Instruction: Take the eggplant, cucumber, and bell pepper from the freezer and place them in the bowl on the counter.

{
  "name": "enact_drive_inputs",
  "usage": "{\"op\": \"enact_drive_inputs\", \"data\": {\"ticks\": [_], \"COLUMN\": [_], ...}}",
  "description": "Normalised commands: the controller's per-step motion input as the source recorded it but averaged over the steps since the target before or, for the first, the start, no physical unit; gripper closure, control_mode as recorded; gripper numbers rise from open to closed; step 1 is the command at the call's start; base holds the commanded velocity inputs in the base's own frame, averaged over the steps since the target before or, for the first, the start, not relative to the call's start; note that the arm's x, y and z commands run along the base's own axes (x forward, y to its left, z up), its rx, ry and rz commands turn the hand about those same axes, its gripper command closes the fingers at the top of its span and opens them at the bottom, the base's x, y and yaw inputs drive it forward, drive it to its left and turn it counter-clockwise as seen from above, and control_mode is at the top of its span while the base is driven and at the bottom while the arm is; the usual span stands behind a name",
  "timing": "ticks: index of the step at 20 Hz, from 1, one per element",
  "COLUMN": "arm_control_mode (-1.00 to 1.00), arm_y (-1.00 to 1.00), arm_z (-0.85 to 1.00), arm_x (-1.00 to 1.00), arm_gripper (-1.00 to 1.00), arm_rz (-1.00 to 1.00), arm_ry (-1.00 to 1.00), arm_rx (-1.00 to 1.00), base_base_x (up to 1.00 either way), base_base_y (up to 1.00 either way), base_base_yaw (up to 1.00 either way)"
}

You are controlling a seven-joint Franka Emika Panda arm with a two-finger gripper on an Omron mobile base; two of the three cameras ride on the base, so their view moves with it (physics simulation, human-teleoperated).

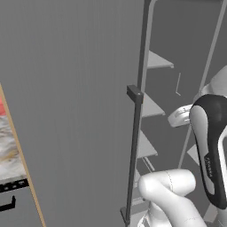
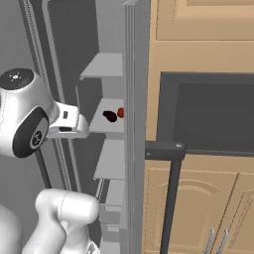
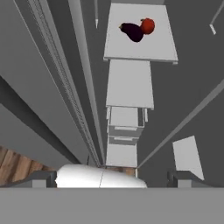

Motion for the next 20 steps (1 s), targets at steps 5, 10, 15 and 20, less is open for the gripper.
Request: {"op": "enact_drive_inputs", "data": {"ticks": [5, 10, 15, 20], "arm_control_mode": [-1.00, -1.00, -1.00, -1.00], "arm_y": [0.00, 0.00, -0.02, 0.00], "arm_z": [-0.27, -0.12, -0.07, -0.17], "arm_x": [0.32, 0.46, 0.28, 0.30], "arm_gripper": [-1.00, -1.00, -1.00, -1.00], "arm_rz": [0.07, 0.01, 0.00, 0.00], "arm_ry": [0.00, 0.00, -0.05, -0.07], "arm_rx": [0.01, 0.04, 0.08, 0.05], "base_base_x": [0.00, 0.00, 0.00, 0.00], "base_base_y": [0.00, 0.00, 0.00, 0.00], "base_base_yaw": [0.00, 0.00, 0.00, 0.00]}}
